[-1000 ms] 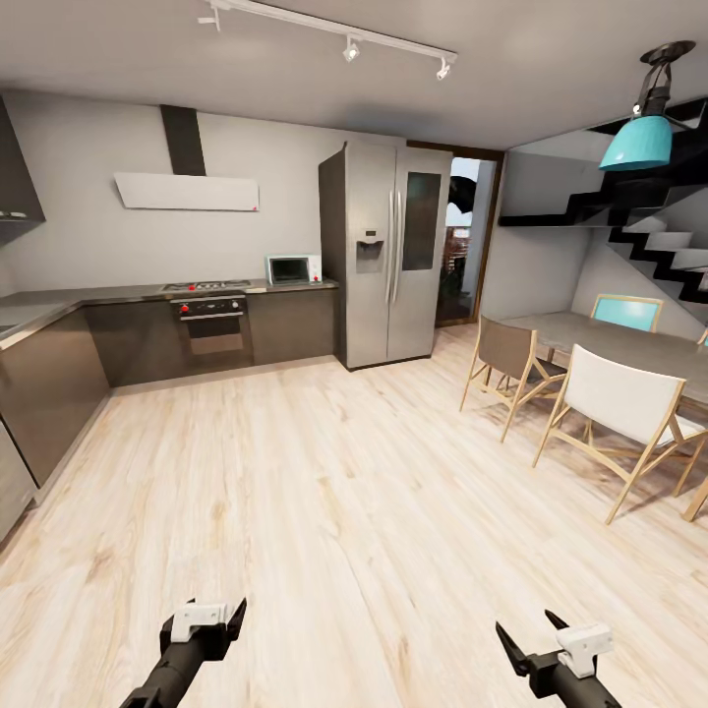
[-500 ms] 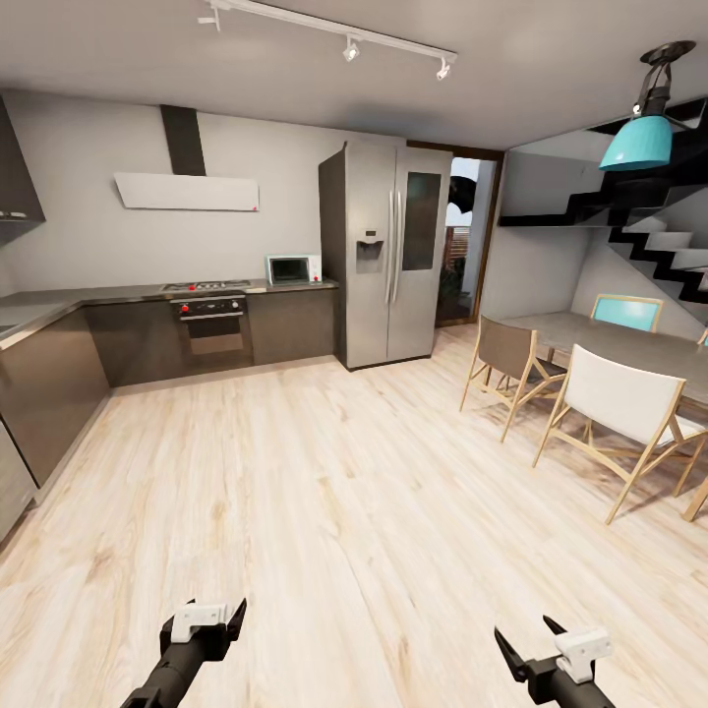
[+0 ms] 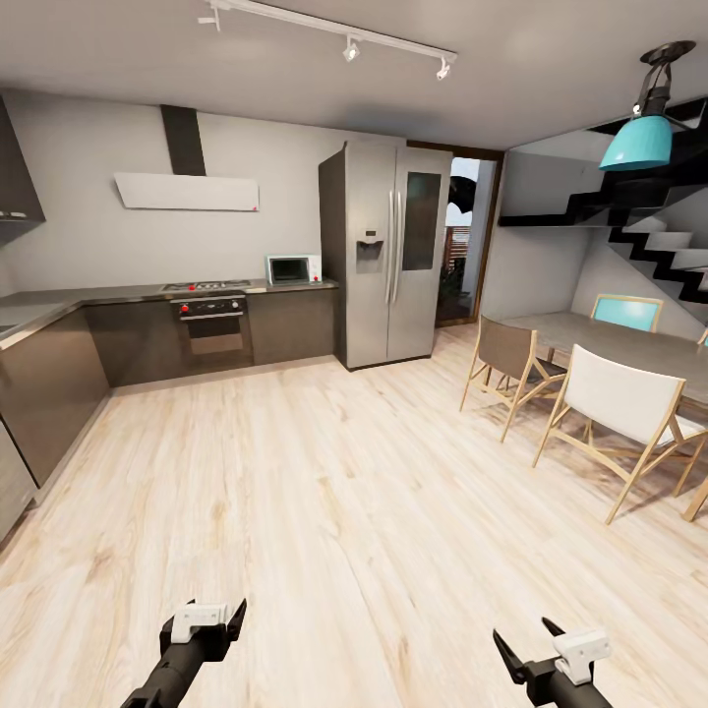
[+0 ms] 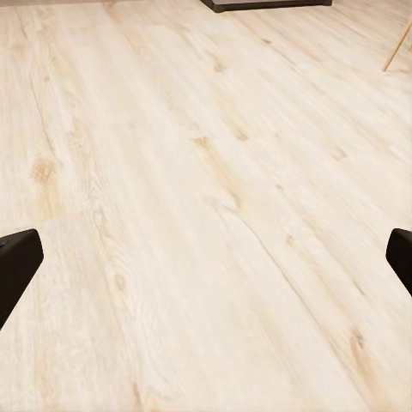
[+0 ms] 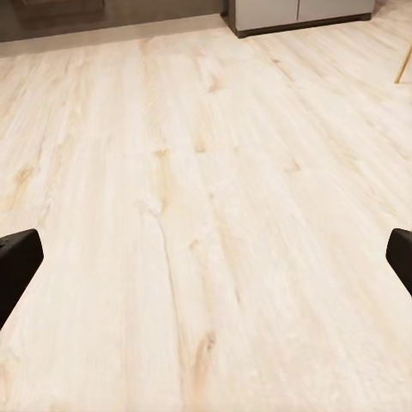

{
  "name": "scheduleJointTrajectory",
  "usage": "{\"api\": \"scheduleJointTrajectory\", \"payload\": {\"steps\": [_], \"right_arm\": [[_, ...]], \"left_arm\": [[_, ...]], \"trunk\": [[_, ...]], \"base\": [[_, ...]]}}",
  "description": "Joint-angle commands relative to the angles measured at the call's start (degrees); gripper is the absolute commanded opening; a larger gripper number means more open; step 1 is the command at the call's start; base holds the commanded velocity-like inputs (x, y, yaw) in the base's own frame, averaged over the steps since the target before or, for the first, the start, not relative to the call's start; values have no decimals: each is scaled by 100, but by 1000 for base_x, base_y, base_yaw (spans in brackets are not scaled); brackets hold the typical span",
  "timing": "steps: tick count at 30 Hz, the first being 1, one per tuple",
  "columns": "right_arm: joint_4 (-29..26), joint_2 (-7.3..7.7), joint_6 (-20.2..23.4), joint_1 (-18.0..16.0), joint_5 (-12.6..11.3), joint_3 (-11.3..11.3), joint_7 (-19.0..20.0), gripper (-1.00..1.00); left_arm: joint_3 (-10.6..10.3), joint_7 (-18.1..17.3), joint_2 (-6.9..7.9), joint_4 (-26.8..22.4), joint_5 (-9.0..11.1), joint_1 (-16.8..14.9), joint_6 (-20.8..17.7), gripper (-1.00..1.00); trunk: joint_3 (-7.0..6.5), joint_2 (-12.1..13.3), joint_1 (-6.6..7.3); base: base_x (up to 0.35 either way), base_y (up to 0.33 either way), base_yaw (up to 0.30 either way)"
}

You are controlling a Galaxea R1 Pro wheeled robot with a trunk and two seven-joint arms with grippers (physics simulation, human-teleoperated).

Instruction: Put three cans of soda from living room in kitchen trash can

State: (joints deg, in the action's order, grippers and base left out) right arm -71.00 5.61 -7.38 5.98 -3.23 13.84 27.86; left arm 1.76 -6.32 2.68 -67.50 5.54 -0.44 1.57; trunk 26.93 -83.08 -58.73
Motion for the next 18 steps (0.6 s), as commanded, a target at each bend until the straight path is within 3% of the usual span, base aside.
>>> {"api": "scheduleJointTrajectory", "payload": {"steps": [1, 18], "right_arm": [[2, -3, 0, 0, 0, -2, 0, 100], [53, -32, -4, 0, 6, -3, -3, 100]], "left_arm": [[0, 0, -1, 0, 0, 0, 0, 100], [-2, 2, -4, 0, -3, 0, 1, 100]], "trunk": [[0, 0, 0], [0, 0, 0]], "base": [[0, 0, 0], [0, 0, 0]]}}
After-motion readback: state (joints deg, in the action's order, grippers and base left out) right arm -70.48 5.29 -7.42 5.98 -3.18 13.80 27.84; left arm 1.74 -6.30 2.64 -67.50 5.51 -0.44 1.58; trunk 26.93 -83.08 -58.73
